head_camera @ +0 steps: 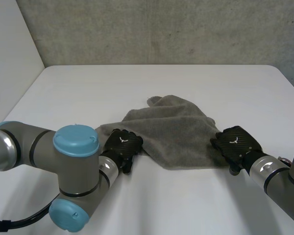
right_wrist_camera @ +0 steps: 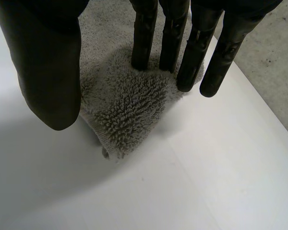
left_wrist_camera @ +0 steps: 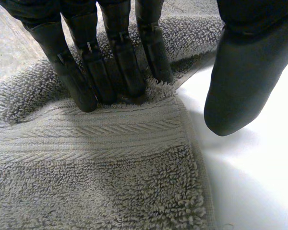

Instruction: Fold the towel.

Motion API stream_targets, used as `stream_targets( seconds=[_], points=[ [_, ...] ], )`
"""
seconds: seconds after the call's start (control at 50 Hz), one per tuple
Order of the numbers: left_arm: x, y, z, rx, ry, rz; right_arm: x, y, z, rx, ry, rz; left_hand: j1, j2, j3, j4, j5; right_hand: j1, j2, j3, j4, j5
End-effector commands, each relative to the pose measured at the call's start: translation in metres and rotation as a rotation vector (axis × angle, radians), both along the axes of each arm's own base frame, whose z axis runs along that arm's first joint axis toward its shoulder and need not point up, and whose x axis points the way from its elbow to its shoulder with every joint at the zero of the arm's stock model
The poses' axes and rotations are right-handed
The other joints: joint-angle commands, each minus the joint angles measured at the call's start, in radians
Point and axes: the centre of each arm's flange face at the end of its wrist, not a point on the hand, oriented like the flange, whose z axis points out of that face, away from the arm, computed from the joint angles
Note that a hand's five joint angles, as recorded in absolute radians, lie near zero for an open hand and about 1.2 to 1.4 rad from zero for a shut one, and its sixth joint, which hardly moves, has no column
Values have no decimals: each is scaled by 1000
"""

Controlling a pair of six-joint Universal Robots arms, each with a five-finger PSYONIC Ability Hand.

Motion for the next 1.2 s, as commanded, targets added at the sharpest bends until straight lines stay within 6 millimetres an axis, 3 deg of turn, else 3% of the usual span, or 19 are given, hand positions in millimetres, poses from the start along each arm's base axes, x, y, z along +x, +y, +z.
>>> stream_targets(
  seconds=[0.02, 0.54, 0.74, 0.8, 0.84, 0.86, 0.88, 0.9, 0.92, 0.96, 1.02, 1.12, 1.2],
  points=[
    [0, -9, -5, -14, -7, 21, 0, 1, 0, 2, 0, 4, -101, -98, -100, -99, -273, -18, -37, -26, -23, 5],
    [10, -31, 0, -115, -48, 91, -1, 0, -1, -11, 16, 6, 2, 5, 3, 4, -170, -9, -28, -18, -15, 14],
    [12, -40, 2, -177, -80, 112, 0, -8, -14, 11, 38, 5, 2, 5, 3, 4, -170, 50, 31, 41, 44, 72],
    [13, -43, 3, -197, -86, 121, 0, -10, -13, -8, 54, 9, 31, 34, 32, 34, -141, 261, 242, 252, 256, 284],
    [12, -44, 5, -217, -86, 120, 1, -14, -15, -11, 64, 14, 172, 174, 173, 174, -1, 588, 569, 580, 583, 611],
    [12, -44, 5, -217, -86, 120, 1, -14, -15, -11, 64, 14, 172, 175, 173, 175, 0, 590, 571, 581, 584, 612],
    [11, -45, 5, -227, -86, 119, 2, -16, -16, -13, 69, 13, 257, 259, 258, 259, 84, 732, 713, 724, 727, 755],
    [10, -47, 7, -243, -83, 118, 2, -20, -14, -22, 68, 10, 333, 336, 334, 335, 161, 861, 843, 853, 856, 884],
    [10, -47, 7, -243, -83, 118, 2, -20, -14, -22, 68, 10, 334, 337, 335, 336, 162, 863, 844, 854, 857, 886],
    [7, -55, 12, -290, -75, 121, 5, -27, -7, -53, 59, 11, 547, 550, 548, 549, 375, 876, 858, 868, 871, 899],
    [7, -62, 15, -323, -67, 132, 7, -31, -2, -74, 53, 14, 548, 550, 549, 550, 376, 876, 858, 868, 871, 899],
    [13, -97, 30, -459, -51, 199, 13, -53, 25, -175, 32, 0, 548, 550, 549, 550, 376, 876, 858, 868, 871, 899],
    [15, -106, 33, -483, -56, 214, 15, -63, 37, -221, 29, -19, 548, 550, 549, 550, 376, 876, 858, 868, 871, 899]
  ],
)
